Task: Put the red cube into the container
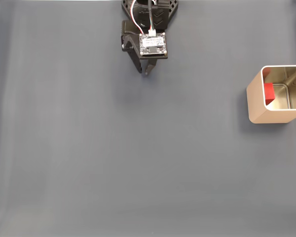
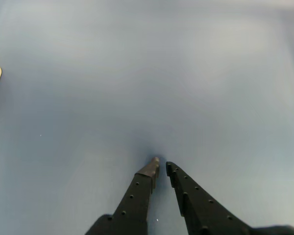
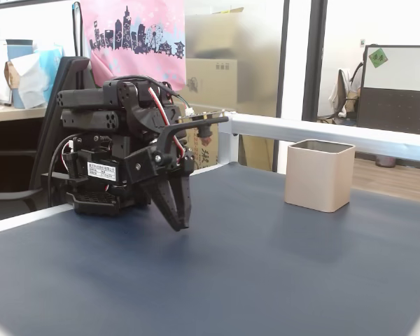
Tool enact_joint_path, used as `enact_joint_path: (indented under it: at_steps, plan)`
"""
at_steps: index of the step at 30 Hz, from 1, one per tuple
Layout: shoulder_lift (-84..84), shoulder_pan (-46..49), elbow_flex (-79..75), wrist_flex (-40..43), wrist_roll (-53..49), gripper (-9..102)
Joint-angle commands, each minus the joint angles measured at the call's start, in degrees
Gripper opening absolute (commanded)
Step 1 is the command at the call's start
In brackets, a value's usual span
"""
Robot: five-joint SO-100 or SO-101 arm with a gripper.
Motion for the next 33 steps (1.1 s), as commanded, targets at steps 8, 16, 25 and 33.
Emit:
enact_joint_path:
  at_steps: [8, 16, 25, 33]
  plan:
    - [6.2, 0.9, 0.6, 7.8, 1.9, 0]
    - [6.2, 1.5, 0.6, 8.0, 2.6, 1]
    - [6.2, 1.5, 0.6, 8.0, 2.6, 1]
    - [6.2, 1.5, 0.6, 8.0, 2.6, 1]
